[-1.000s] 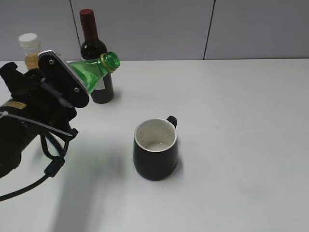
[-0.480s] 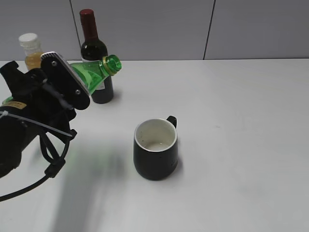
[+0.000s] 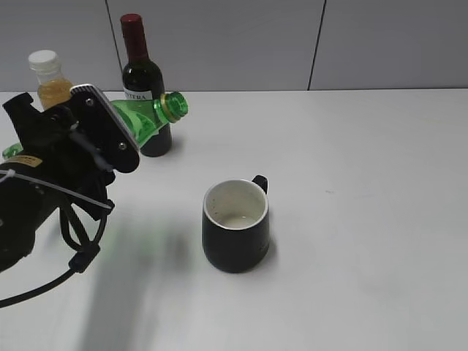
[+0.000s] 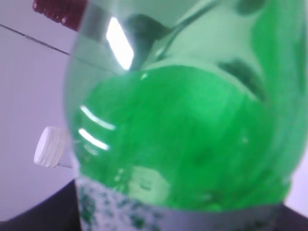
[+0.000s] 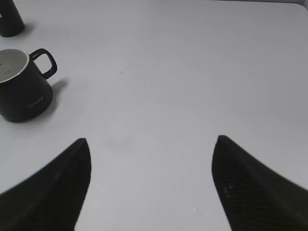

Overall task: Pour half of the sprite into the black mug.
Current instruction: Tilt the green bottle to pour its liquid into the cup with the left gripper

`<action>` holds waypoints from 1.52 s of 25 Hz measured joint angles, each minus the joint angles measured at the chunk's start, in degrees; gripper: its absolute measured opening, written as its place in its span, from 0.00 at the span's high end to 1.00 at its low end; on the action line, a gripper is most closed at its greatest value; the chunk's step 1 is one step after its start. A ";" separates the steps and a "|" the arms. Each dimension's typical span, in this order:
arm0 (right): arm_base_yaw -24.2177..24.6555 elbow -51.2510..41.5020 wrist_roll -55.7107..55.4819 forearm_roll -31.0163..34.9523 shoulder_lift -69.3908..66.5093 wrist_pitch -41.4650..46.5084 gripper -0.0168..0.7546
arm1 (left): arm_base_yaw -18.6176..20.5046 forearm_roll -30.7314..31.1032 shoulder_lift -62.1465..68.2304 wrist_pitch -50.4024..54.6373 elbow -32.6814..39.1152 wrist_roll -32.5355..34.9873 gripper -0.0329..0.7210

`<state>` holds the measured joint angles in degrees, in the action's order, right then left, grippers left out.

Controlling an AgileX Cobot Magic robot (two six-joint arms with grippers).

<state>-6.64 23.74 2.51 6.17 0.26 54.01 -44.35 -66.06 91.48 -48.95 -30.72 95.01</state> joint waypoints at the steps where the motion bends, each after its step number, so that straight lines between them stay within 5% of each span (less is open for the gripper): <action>1: 0.00 0.00 0.00 0.00 0.00 0.00 0.21 | -0.13 0.00 0.24 0.00 0.00 0.17 0.35; 20: 0.00 0.00 0.00 0.00 0.00 0.00 0.21 | -4.86 -5.38 6.61 -6.18 -2.92 10.05 0.35; 38: 0.00 0.00 0.00 0.00 0.00 0.00 0.21 | -5.05 -5.24 7.54 -10.93 -3.47 21.56 0.35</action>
<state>-6.64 23.74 2.51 6.17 0.26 54.01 -49.40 -71.31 99.02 -59.88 -34.19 116.57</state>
